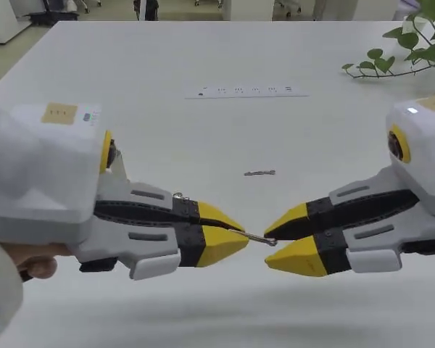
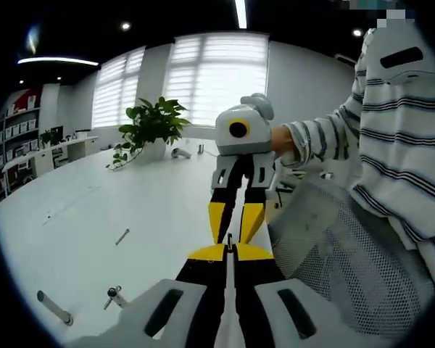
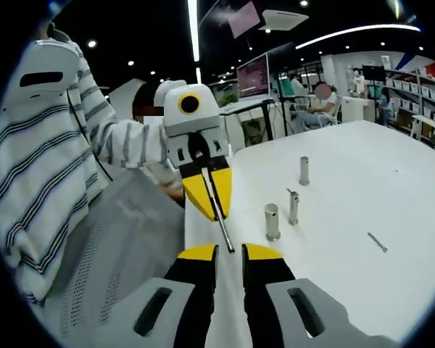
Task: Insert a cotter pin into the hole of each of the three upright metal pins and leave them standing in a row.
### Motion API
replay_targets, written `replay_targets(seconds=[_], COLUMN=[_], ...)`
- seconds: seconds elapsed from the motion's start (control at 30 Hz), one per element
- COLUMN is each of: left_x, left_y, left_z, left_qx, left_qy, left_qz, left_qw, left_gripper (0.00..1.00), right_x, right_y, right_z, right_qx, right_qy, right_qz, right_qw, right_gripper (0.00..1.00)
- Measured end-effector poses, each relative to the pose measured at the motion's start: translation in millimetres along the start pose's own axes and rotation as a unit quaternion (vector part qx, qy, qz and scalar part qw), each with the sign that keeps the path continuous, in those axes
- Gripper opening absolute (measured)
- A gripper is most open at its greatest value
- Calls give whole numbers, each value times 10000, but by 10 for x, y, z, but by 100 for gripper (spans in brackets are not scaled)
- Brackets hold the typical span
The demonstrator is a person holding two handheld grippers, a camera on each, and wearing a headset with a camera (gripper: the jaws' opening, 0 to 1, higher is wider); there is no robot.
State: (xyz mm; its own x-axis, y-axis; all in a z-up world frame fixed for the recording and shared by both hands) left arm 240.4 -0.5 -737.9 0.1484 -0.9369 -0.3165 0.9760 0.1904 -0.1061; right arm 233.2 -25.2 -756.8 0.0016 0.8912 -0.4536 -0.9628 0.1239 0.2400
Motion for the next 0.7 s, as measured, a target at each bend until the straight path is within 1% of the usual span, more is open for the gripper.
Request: replay_targets(seconds=[0.07,0.2,0.3,0.4,0.57,0.6,0.63,0.67,0.7], left_x=[-3,-6,-9,-10,3,7,9,11,15], left_y=[-10,-25,-46,-56,-73,-73,-66,-65,-69], left_z=[-3,-9,-22,-23,-92,-108,-123,-132,-142], left_qx=[-2,-58,-35,-78,-116,-117,-107,-111,-130], left_qy=[-5,-36,-25,-58,48,71,101,113,119], left_qz=[-18,-63,-96,-121,-140,-130,-107,-114,-119], left_qw=[10000,10000,9999,9999,9998,9998,9998,9998,9998], left_gripper=[0,0,0,0,1,1,1,1,1], right_x=[8,22,27,31,23,21,25,30,34], right_y=[31,63,80,105,139,127,125,138,139], right_z=[0,-11,-3,-16,-31,-32,-28,-31,-41], right_qx=[-30,-82,-89,-162,-446,-600,-640,-613,-710], right_qy=[10,54,41,132,391,459,479,506,586], right_qz=[54,118,150,198,263,222,190,213,209], right_qw=[10000,9999,9998,9996,9979,9969,9966,9966,9955], right_gripper=[11,8,6,6,5,5,5,5,4])
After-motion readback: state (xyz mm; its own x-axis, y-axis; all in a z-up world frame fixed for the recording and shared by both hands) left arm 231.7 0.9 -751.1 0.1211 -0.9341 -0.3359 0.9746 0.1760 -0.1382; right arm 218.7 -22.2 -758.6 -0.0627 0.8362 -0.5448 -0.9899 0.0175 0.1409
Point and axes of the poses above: the centre of the closed fingertips' face, and the gripper's own axes: x roughly forward along the fingers, y roughly to its left, z roughly out of its top, the point moved 1 cm from there along -x, roughly backward along the fingers, and after that the axes turned 2 degrees about z, right-handed, at the moved point
